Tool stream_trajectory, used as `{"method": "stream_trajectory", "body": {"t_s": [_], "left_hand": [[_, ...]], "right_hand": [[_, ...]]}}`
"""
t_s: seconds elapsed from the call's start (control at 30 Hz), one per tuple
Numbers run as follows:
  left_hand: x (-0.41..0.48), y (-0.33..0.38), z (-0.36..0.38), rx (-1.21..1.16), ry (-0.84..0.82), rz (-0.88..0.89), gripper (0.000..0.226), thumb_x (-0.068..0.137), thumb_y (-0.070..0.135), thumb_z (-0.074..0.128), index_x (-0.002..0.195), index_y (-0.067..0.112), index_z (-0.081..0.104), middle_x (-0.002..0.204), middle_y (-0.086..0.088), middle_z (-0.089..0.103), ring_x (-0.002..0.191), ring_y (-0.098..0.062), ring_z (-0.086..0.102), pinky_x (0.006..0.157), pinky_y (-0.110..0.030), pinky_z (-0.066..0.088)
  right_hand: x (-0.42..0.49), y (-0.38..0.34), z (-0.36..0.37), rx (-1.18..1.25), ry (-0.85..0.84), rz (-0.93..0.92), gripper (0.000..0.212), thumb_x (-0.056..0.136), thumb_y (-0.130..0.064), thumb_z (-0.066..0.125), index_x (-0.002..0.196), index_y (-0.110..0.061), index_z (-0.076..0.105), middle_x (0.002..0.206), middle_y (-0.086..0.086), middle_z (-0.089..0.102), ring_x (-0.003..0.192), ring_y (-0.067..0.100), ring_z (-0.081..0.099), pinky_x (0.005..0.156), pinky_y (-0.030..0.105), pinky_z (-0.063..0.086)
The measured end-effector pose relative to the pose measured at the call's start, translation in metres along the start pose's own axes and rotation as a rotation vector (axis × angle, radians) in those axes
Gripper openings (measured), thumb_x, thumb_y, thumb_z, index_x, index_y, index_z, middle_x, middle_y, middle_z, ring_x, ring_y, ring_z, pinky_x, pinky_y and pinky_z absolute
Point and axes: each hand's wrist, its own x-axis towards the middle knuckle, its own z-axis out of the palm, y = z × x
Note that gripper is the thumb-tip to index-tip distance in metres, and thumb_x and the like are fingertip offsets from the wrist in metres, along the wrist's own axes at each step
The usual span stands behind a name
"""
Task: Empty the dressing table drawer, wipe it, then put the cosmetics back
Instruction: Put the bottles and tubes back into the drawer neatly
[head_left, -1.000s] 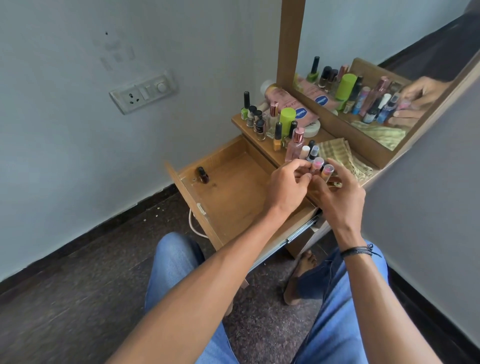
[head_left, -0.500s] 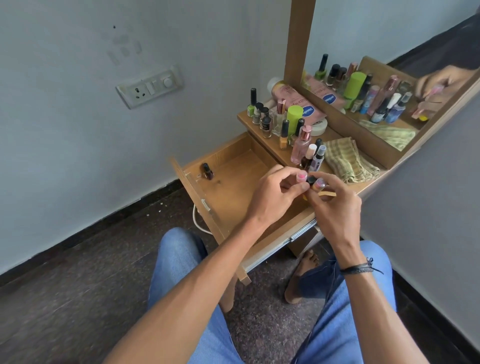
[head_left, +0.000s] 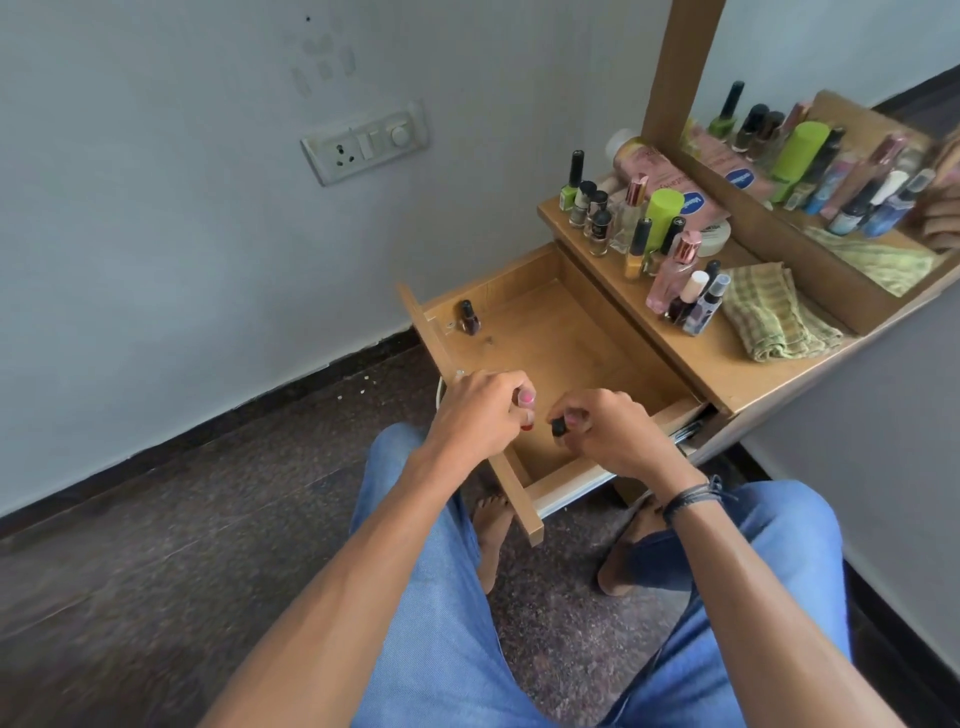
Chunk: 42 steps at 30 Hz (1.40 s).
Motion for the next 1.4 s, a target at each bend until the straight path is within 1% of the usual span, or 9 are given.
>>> {"method": "stream_trajectory", "body": {"t_s": [0.13,0.3,0.5,0.63,0.8,1.03,1.17,1.3,1.4], "left_hand": [[0.002,-0.003,0.011,0.092,0.069,0.002,0.013,0.091,0.03,0.072,0.093,0.035,0.06,0.096,0.015,0.071,0.094,-0.011,0.063,0.087,-0.036,0.034],[-0.001,-0.006,0.029,0.159,0.156,0.001,0.015,0.09,0.019,0.067,0.088,0.032,0.06,0.086,0.012,0.073,0.084,-0.011,0.064,0.086,-0.031,0.029],[0.0,-0.007,0.048,0.05,0.354,-0.068,0.014,0.081,0.018,0.074,0.088,0.028,0.069,0.074,0.015,0.072,0.072,-0.005,0.064,0.081,-0.021,0.02],[0.001,-0.009,0.052,0.05,0.349,-0.085,0.018,0.082,0.016,0.075,0.087,0.03,0.066,0.077,0.018,0.072,0.07,-0.002,0.062,0.083,-0.021,0.022],[0.001,-0.008,0.052,0.058,0.346,-0.092,0.023,0.081,0.01,0.074,0.087,0.03,0.065,0.078,0.017,0.073,0.07,-0.003,0.061,0.083,-0.021,0.022],[0.001,-0.009,0.053,0.07,0.358,-0.089,0.015,0.086,0.016,0.075,0.091,0.029,0.069,0.083,0.016,0.074,0.074,-0.004,0.062,0.085,-0.023,0.023],[0.001,-0.01,0.054,0.076,0.365,-0.082,0.016,0.086,0.015,0.074,0.093,0.028,0.07,0.084,0.015,0.074,0.076,-0.005,0.062,0.087,-0.025,0.025],[0.001,-0.01,0.053,0.088,0.367,-0.074,0.017,0.085,0.015,0.075,0.096,0.027,0.071,0.085,0.013,0.075,0.077,-0.007,0.064,0.087,-0.028,0.029],[0.0,-0.008,0.051,0.108,0.354,-0.071,0.019,0.083,0.016,0.078,0.099,0.026,0.072,0.087,0.011,0.076,0.078,-0.01,0.065,0.086,-0.03,0.029]], "right_hand": [[0.009,0.001,0.009,-0.091,-0.148,-0.086,0.028,0.086,-0.008,0.072,0.107,-0.026,0.072,0.095,-0.007,0.064,0.087,0.018,0.062,0.077,0.036,0.054],[0.017,-0.005,0.018,-0.09,-0.213,-0.127,0.033,0.084,-0.005,0.067,0.108,-0.027,0.075,0.103,-0.006,0.067,0.091,0.017,0.063,0.083,0.041,0.058],[0.022,-0.005,0.024,-0.082,-0.273,-0.104,0.035,0.082,-0.008,0.065,0.105,-0.031,0.077,0.103,-0.008,0.072,0.091,0.017,0.066,0.085,0.042,0.059],[0.023,-0.004,0.019,-0.053,-0.359,-0.108,0.036,0.085,-0.009,0.06,0.11,-0.026,0.079,0.103,-0.011,0.075,0.091,0.015,0.069,0.09,0.04,0.059],[0.025,-0.008,0.01,-0.052,-0.456,-0.114,0.039,0.09,-0.005,0.055,0.12,-0.016,0.077,0.117,-0.005,0.075,0.104,0.015,0.068,0.099,0.034,0.054],[0.028,-0.005,0.01,0.0,-0.504,-0.11,0.042,0.091,0.001,0.052,0.123,-0.014,0.074,0.123,-0.003,0.072,0.11,0.01,0.064,0.106,0.026,0.047],[0.025,0.001,0.008,0.079,-0.435,-0.121,0.039,0.088,0.003,0.055,0.115,-0.015,0.076,0.113,-0.005,0.074,0.104,0.007,0.067,0.1,0.027,0.054],[0.024,0.018,0.007,0.061,-0.193,-0.103,0.028,0.088,-0.001,0.067,0.102,-0.024,0.075,0.098,-0.009,0.071,0.093,0.009,0.067,0.087,0.036,0.059],[0.024,0.027,0.01,0.055,-0.041,-0.007,0.033,0.086,0.001,0.07,0.098,-0.029,0.072,0.098,-0.008,0.07,0.092,0.011,0.067,0.084,0.038,0.061]]}}
